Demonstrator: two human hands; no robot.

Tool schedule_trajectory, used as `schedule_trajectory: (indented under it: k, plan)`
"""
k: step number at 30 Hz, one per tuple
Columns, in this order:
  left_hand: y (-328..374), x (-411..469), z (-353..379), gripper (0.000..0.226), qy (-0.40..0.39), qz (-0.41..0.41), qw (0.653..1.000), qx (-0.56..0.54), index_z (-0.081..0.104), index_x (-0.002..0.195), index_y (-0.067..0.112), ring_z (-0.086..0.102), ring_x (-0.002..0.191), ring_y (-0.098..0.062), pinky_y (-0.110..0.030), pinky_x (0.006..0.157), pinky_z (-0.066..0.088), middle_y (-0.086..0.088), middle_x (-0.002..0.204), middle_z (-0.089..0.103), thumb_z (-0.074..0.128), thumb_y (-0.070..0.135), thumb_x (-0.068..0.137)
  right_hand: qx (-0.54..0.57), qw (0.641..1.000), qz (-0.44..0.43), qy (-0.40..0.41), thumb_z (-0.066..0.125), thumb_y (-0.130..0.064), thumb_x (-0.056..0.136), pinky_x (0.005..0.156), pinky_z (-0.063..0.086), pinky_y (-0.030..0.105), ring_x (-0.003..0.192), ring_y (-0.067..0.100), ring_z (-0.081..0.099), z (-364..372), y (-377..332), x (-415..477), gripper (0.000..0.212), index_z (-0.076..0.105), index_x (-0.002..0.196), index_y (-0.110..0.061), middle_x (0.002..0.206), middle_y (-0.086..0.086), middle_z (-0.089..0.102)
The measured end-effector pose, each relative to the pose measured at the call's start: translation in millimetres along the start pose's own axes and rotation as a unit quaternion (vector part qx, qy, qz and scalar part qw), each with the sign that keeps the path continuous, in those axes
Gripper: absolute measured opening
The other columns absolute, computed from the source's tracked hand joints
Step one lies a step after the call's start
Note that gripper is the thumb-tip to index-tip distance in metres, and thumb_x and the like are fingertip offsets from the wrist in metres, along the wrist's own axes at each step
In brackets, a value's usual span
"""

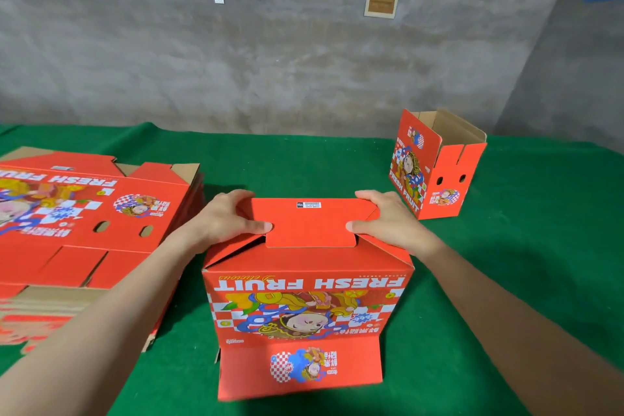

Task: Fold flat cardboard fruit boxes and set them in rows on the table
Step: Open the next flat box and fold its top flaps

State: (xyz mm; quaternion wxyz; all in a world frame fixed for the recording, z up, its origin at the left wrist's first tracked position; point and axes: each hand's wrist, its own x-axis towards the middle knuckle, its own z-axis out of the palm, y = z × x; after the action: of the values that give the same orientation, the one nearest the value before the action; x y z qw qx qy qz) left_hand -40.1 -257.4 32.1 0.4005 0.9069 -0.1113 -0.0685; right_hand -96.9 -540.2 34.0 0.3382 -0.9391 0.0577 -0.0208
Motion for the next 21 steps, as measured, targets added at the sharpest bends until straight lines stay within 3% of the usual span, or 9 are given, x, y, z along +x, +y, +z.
schedule_trajectory:
  k: [4, 10, 14, 16, 18, 20, 21]
  plan:
    - [1.8, 5.9, 3.6, 0.079, 0.023, -0.024, 0.997, 0.065, 0.048, 0.129, 0.017, 0.056, 0.100, -0.022, -0.030, 0.086, 0.044, -0.008, 0.118, 0.055, 0.085, 0.039, 0.063, -0.065, 0.998, -0.002, 0.014, 0.074, -0.045, 0.076, 0.088, 0.035, 0.029, 0.116, 0.023, 0.049, 5.3, 0.1, 3.2, 0.073, 0.039, 0.139, -0.032, 0.132, 0.005, 0.032]
    - [5.7, 5.5, 5.4, 0.081, 0.042, -0.043, 0.990, 0.131, 0.044, 0.128, 0.020, 0.049, 0.089, -0.018, -0.027, 0.080, 0.038, -0.003, 0.106, 0.046, 0.084, 0.045, 0.062, -0.126, 0.991, -0.006, 0.039, 0.073, -0.050, 0.073, 0.093, 0.041, 0.039, 0.110, 0.029, 0.052, 11.9, -0.5, 5.2, 0.071, 0.038, 0.132, -0.032, 0.121, 0.004, 0.034]
    - [2.5, 6.8, 4.5, 0.080, 0.030, -0.045, 0.994, 0.099, 0.045, 0.130, 0.019, 0.053, 0.093, -0.019, -0.027, 0.080, 0.043, -0.005, 0.113, 0.050, 0.084, 0.041, 0.064, -0.137, 0.990, -0.017, 0.039, 0.069, -0.053, 0.076, 0.096, 0.041, 0.039, 0.114, 0.030, 0.052, 13.0, 3.3, 5.9, 0.070, 0.038, 0.135, -0.032, 0.127, 0.006, 0.035]
    - [0.2, 4.4, 1.9, 0.081, 0.008, -0.059, 0.996, -0.069, 0.039, 0.139, 0.020, 0.057, 0.094, -0.016, -0.023, 0.073, 0.047, -0.005, 0.123, 0.051, 0.080, 0.037, 0.071, -0.082, 0.996, -0.022, 0.041, 0.062, -0.053, 0.084, 0.103, 0.035, 0.037, 0.127, 0.029, 0.045, 10.3, 8.7, 7.1, 0.069, 0.034, 0.142, -0.028, 0.141, 0.009, 0.034]
    - [-5.4, 1.2, -0.4, 0.081, 0.012, -0.092, 0.963, -0.254, 0.030, 0.147, 0.018, 0.058, 0.104, -0.019, -0.026, 0.082, 0.048, -0.006, 0.137, 0.047, 0.070, 0.039, 0.080, 0.067, 0.996, 0.015, 0.054, 0.053, -0.054, 0.090, 0.112, 0.027, 0.037, 0.139, 0.022, 0.032, 3.7, 15.4, 9.0, 0.071, 0.027, 0.148, -0.021, 0.152, 0.006, 0.030]
    - [-18.5, -2.5, -0.8, 0.068, 0.025, -0.121, 0.949, -0.292, 0.038, 0.143, 0.015, 0.058, 0.111, -0.024, -0.035, 0.098, 0.043, -0.010, 0.137, 0.052, 0.056, 0.049, 0.086, 0.243, 0.962, 0.111, 0.054, 0.041, -0.060, 0.093, 0.116, 0.024, 0.043, 0.141, 0.021, 0.030, -1.4, 25.3, 9.7, 0.071, 0.027, 0.149, -0.018, 0.155, 0.004, 0.029]
    - [-26.7, -5.9, -0.6, 0.062, 0.014, -0.131, 0.955, -0.265, 0.050, 0.133, 0.016, 0.062, 0.106, -0.026, -0.040, 0.097, 0.045, -0.011, 0.125, 0.062, 0.049, 0.057, 0.087, 0.297, 0.939, 0.168, 0.044, 0.035, -0.062, 0.094, 0.114, 0.028, 0.045, 0.137, 0.023, 0.037, -1.8, 31.9, 7.7, 0.070, 0.032, 0.147, -0.018, 0.151, 0.006, 0.036]
